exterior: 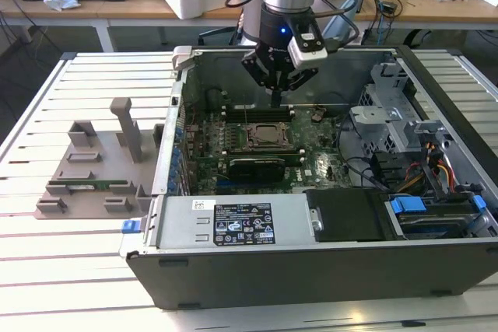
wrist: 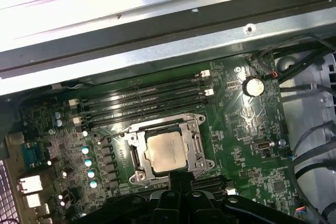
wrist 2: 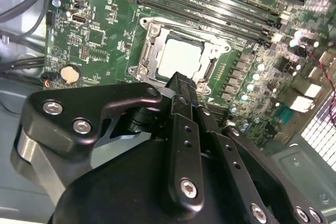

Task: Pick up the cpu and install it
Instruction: 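Install the first cpu locking lever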

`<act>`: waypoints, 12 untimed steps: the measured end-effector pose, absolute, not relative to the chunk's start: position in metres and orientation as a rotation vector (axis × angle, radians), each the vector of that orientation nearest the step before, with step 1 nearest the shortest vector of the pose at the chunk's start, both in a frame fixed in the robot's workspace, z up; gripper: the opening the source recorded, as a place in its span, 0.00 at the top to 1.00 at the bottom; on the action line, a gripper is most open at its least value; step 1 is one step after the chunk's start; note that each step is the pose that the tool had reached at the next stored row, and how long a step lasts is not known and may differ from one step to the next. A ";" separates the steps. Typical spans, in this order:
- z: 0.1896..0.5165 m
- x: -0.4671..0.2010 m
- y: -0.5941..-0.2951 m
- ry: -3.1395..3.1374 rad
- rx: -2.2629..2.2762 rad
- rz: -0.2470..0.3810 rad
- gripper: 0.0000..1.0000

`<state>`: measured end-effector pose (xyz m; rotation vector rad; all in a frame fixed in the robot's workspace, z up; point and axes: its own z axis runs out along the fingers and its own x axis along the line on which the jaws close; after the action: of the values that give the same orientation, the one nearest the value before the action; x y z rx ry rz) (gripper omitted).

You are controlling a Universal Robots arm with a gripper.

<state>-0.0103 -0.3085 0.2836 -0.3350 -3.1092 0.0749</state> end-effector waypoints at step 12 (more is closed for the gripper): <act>0.284 -0.010 -0.308 -3.120 -0.197 -0.022 0.89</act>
<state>-0.0103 -0.3085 0.2836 -0.1975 -3.1198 -0.0220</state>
